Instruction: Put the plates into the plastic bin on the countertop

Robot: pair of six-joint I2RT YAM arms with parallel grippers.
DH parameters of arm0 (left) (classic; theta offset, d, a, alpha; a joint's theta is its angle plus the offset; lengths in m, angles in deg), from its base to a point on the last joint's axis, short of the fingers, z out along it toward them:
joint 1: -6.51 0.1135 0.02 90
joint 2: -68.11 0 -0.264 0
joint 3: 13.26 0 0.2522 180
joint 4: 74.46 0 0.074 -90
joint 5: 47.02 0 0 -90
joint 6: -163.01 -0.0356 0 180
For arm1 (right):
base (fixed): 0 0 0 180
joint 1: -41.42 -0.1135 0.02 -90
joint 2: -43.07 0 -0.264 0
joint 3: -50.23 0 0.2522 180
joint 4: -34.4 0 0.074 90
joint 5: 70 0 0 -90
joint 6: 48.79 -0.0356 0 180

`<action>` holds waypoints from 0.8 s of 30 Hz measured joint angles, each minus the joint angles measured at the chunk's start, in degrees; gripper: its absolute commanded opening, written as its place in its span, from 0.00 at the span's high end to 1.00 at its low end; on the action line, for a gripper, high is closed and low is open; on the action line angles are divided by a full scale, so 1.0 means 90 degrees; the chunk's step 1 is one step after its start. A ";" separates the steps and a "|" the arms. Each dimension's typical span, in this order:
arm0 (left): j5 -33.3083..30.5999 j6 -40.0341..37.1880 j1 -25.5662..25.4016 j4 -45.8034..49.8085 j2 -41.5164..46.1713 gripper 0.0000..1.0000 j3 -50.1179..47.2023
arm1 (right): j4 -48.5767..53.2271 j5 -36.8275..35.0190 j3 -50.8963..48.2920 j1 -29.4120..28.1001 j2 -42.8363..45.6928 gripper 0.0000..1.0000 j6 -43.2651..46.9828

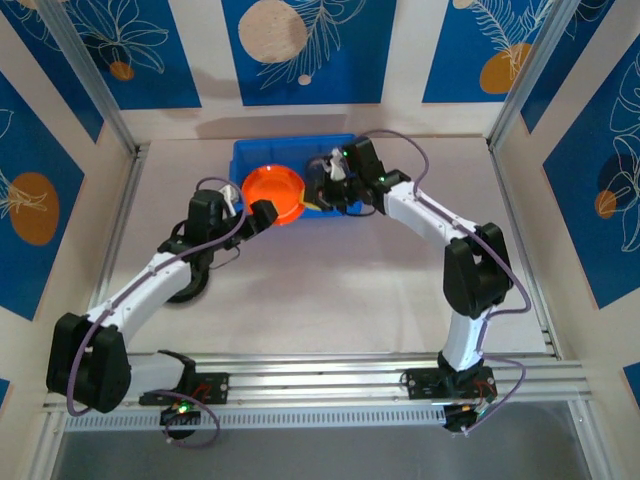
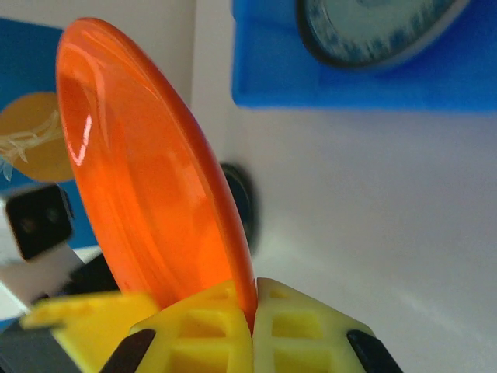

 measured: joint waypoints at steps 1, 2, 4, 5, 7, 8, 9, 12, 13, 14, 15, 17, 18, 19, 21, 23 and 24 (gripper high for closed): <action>0.0000 -0.0056 0.0044 0.0109 -0.0002 0.00 0.0092 | 0.0075 -0.0056 0.0284 0.0015 -0.0136 1.00 0.0036; -0.0002 -0.0117 0.0107 0.0211 -0.0012 0.00 0.0219 | 0.0175 -0.0124 0.0644 0.0032 -0.0323 1.00 0.0075; -0.0002 -0.0260 0.0238 0.0369 -0.0034 0.00 0.0464 | 0.0413 -0.0248 0.1314 0.0056 -0.0726 1.00 0.0143; -0.0002 -0.0330 0.0301 0.0432 -0.0034 0.00 0.0559 | 0.0537 -0.0306 0.1681 0.0070 -0.0969 1.00 0.0177; 0.0010 -0.0440 0.0437 0.0544 -0.0034 0.00 0.0695 | 0.0823 -0.0427 0.2443 0.0083 -0.1506 1.00 0.0253; 0.0044 -0.0493 0.0534 0.0602 -0.0034 0.00 0.0748 | 0.0988 -0.0491 0.2883 0.0083 -0.1821 1.00 0.0291; 0.0066 -0.0534 0.0624 0.0653 -0.0034 0.00 0.0767 | 0.1132 -0.0549 0.3271 0.0083 -0.2110 1.00 0.0335; 0.0126 -0.0612 0.0901 0.0860 -0.0034 0.00 0.0780 | 0.1564 -0.0685 0.4401 0.0109 -0.2934 1.00 0.0415; 0.0148 -0.0658 0.0981 0.0933 -0.0034 0.00 0.0780 | 0.1664 -0.0738 0.4677 0.0119 -0.3157 1.00 0.0430; 0.0170 -0.0690 0.1054 0.0993 -0.0032 0.00 0.0780 | 0.1766 -0.0772 0.4959 0.0129 -0.3385 1.00 0.0437; 0.0206 -0.0724 0.1124 0.1049 -0.0022 0.00 0.0780 | 0.1870 -0.0804 0.5221 0.0143 -0.3594 1.00 0.0435; 0.0243 -0.0780 0.1226 0.1141 0.0002 0.00 0.0780 | 0.1991 -0.0835 0.5680 0.0165 -0.3978 1.00 0.0435; 0.0265 -0.0826 0.1280 0.1197 0.0024 0.00 0.0780 | 0.2042 -0.0850 0.5884 0.0180 -0.4150 1.00 0.0432; 0.0279 -0.0850 0.1319 0.1236 0.0044 0.00 0.0780 | 0.2081 -0.0855 0.6093 0.0194 -0.4325 1.00 0.0430; 0.0328 -0.0889 0.1409 0.1297 0.0063 0.00 0.0780 | 0.2157 -0.0855 0.6489 0.0226 -0.4665 1.00 0.0413; 0.0379 -0.0894 0.1486 0.1350 0.0063 0.00 0.0780 | 0.2208 -0.0855 0.6800 0.0250 -0.4962 1.00 0.0410; 0.0401 -0.0894 0.1520 0.1377 0.0063 0.00 0.0780 | 0.2234 -0.0860 0.6890 0.0253 -0.5073 1.00 0.0408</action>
